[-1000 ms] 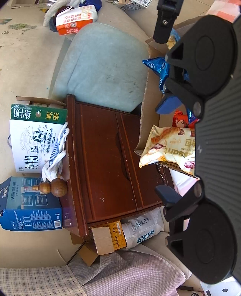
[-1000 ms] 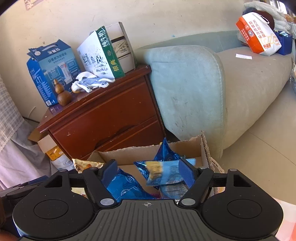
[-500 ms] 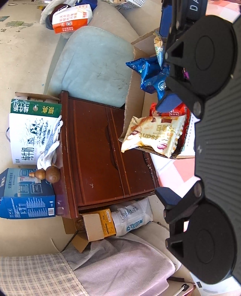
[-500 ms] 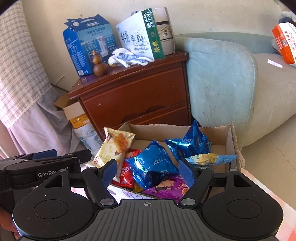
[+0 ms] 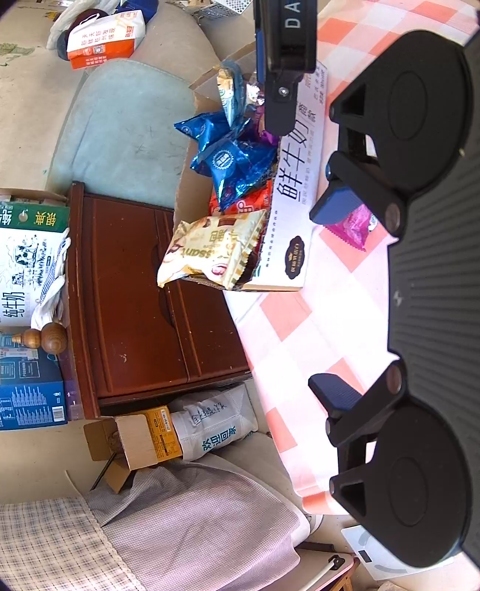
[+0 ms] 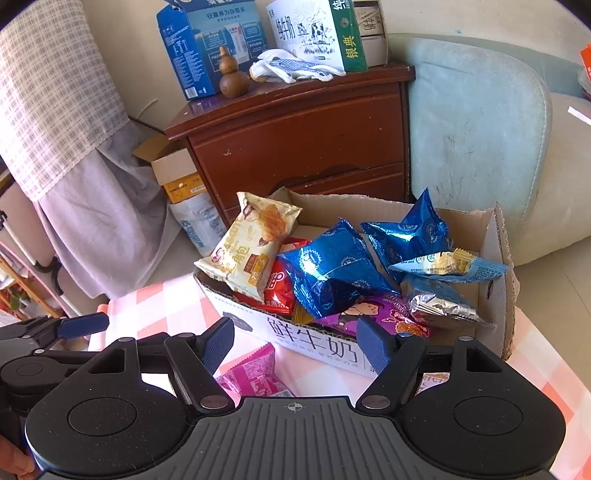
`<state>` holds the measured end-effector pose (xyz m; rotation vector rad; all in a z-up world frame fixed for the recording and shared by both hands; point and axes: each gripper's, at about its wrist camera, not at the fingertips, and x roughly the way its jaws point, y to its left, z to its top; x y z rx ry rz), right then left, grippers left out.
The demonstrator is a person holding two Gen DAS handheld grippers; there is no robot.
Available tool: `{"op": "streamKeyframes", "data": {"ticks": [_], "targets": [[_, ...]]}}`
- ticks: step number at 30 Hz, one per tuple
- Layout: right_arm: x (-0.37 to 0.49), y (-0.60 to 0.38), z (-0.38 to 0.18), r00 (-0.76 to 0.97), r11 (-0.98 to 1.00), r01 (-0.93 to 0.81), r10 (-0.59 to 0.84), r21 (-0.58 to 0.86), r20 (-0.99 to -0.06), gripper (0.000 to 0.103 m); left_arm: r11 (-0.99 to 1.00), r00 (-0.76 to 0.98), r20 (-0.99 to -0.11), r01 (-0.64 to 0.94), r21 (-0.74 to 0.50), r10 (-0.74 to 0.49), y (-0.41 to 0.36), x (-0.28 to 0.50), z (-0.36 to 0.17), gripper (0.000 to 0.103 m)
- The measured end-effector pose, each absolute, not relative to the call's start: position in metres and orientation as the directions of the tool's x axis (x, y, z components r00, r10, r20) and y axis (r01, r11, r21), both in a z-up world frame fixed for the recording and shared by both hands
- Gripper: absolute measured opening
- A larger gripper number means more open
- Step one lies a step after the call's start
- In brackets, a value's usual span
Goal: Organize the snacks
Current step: 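Move the left tool to the yellow packet while the right tool approaches the pink packet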
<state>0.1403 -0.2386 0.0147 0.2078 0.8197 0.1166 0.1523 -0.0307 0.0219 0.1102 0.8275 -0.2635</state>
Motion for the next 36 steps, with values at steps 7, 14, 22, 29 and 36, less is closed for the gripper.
{"op": "streamKeyframes", "data": {"ticks": [7, 14, 22, 29, 36], "targets": [[0.136, -0.232, 0.004, 0.635, 0.972, -0.065, 0.214, 0.225, -0.742, 0.074, 0.936, 0.617, -0.760, 0.349, 0.030, -0.206, -0.033, 0.126, 0.009, 0.087], [0.133, -0.229, -0.008, 0.584, 0.968, -0.090, 0.241, 0.233, -0.775, 0.074, 0.901, 0.563, -0.787, 0.434, 0.024, -0.250, -0.032, 0.100, -0.010, 0.087], [0.136, -0.215, -0.031, 0.521, 0.966, -0.100, 0.256, 0.240, -0.814, 0.074, 0.858, 0.513, -0.792, 0.513, -0.027, -0.331, -0.033, 0.080, -0.022, 0.087], [0.146, -0.199, -0.048, 0.487, 0.968, -0.123, 0.251, 0.219, -0.837, 0.074, 0.811, 0.490, -0.787, 0.585, -0.022, -0.375, -0.036, 0.070, -0.026, 0.087], [0.156, -0.190, -0.060, 0.482, 0.978, -0.117, 0.208, 0.173, -0.851, 0.074, 0.744, 0.440, -0.805, 0.668, -0.002, -0.398, -0.039, 0.059, -0.038, 0.087]]}}
